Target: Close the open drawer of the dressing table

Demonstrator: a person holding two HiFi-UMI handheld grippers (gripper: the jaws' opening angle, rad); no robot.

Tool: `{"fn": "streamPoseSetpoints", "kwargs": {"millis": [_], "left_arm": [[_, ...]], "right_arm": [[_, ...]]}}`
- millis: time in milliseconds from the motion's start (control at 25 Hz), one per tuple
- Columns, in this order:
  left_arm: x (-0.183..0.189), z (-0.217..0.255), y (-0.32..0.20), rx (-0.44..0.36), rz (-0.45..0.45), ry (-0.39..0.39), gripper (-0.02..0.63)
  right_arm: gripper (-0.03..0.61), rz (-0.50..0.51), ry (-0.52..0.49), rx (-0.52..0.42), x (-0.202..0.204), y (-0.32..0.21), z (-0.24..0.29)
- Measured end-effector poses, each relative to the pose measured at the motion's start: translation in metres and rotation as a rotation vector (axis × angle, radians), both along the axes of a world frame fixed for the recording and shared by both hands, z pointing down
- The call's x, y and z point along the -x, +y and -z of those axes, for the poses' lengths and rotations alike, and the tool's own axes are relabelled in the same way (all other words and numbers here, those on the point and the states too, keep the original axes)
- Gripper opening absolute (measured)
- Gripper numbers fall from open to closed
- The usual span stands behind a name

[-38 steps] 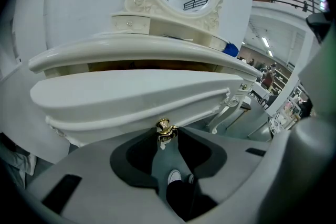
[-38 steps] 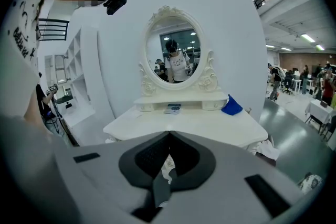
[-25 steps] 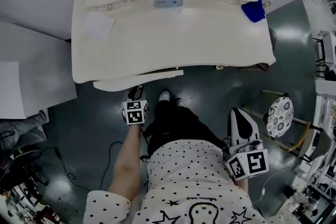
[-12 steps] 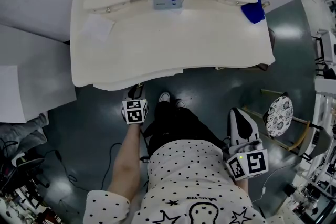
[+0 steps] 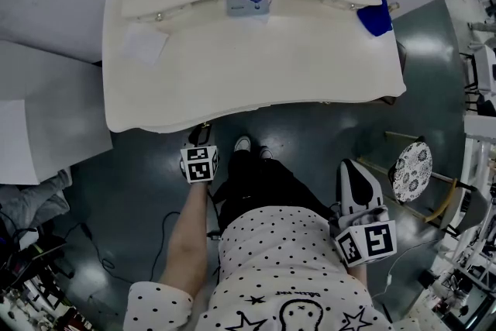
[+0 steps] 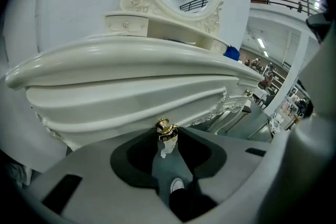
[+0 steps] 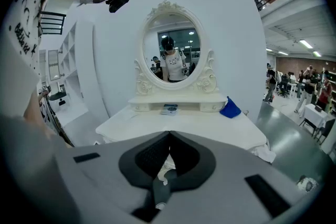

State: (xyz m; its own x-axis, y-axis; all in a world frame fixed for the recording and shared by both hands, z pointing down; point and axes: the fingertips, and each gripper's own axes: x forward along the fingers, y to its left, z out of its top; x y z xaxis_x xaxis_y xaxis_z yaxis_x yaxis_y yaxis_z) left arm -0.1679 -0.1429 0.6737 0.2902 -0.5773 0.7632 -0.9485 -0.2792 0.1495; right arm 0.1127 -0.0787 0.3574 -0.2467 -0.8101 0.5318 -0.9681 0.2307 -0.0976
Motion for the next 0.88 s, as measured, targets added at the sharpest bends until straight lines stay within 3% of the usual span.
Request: {"fn": "streamPoseSetpoints", "kwargs": {"millis": [880], "left_arm": [[0.003,0.000,-0.024,0.006,-0.009,-0.009,0.130]], "right_arm": [[0.009,-0.008,0.019,-0.003,0.003,-0.027,0.008]]}}
